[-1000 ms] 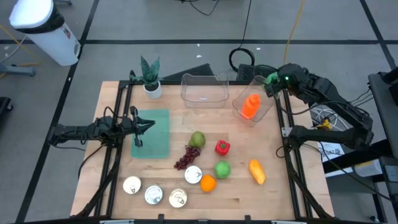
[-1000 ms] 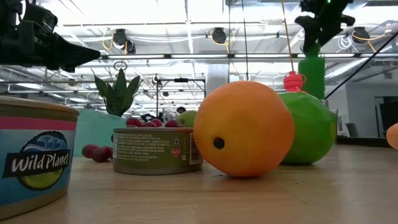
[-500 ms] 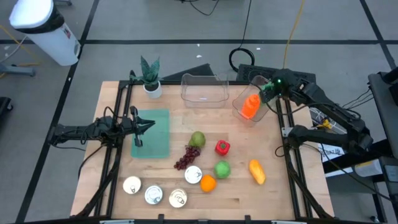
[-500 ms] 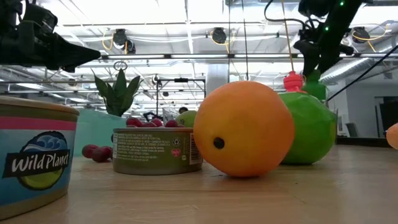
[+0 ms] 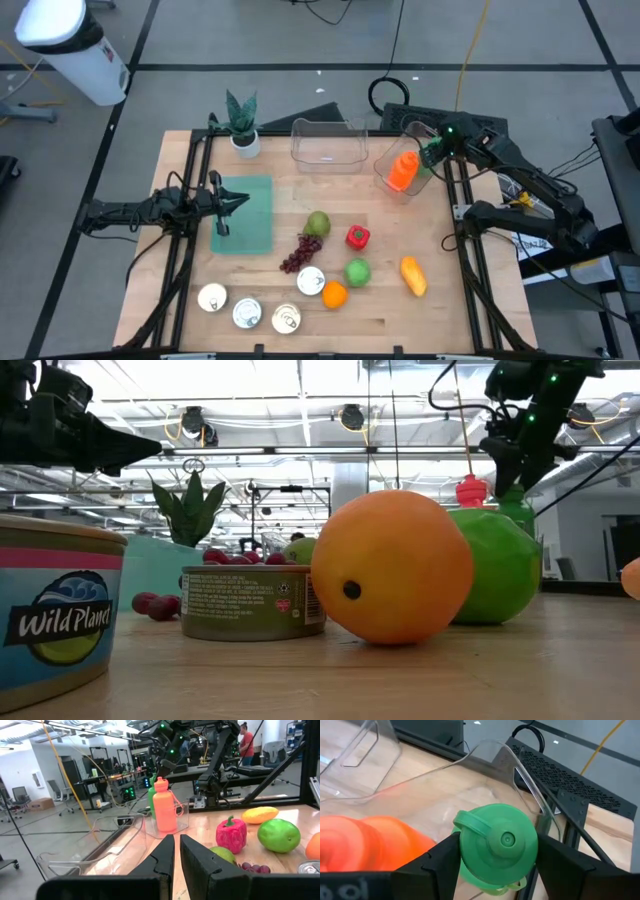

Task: Pick & Place Food Item
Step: Put the green tumbler into the right transparent bin

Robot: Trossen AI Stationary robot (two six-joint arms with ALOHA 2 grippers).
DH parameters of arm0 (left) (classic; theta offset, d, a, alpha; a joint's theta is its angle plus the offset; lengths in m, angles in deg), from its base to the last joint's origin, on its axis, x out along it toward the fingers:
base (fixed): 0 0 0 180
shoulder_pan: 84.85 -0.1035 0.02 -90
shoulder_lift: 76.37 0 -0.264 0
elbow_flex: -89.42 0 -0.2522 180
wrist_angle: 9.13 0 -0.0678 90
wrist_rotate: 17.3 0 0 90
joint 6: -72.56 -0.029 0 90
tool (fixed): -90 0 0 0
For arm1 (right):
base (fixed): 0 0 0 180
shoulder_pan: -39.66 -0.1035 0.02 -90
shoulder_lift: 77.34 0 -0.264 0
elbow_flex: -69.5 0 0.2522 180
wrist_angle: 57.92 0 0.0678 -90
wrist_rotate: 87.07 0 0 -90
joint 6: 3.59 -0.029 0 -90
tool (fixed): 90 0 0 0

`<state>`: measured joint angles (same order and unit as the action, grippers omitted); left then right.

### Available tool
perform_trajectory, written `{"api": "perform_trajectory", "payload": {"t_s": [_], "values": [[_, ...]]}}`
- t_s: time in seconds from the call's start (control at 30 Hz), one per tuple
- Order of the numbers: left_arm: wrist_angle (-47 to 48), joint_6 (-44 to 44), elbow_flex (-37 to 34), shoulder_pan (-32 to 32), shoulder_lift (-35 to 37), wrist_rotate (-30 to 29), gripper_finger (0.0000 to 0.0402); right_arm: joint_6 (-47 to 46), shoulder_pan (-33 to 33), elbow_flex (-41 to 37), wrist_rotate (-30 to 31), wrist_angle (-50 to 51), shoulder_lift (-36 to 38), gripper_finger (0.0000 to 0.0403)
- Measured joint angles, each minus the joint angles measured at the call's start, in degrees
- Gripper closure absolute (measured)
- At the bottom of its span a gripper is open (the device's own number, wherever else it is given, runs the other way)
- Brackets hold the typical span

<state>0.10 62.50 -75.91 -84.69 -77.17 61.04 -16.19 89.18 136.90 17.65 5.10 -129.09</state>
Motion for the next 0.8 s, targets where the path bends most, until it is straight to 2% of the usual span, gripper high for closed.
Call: {"api": "perform_trajectory", "payload": {"t_s": [0.67, 0.8], "values": [[0.00, 0.00, 0.00, 0.01, 0.02, 0.00, 0.0360, 0.25, 0.00, -3.80, 0.23, -3.13, 0.09, 0.0174], [-0.01, 0.00, 0.00, 0.00, 0.02, -0.02, 0.0360, 0.26, 0.00, -3.91, 0.00, -3.02, 0.07, 0.0162]]}}
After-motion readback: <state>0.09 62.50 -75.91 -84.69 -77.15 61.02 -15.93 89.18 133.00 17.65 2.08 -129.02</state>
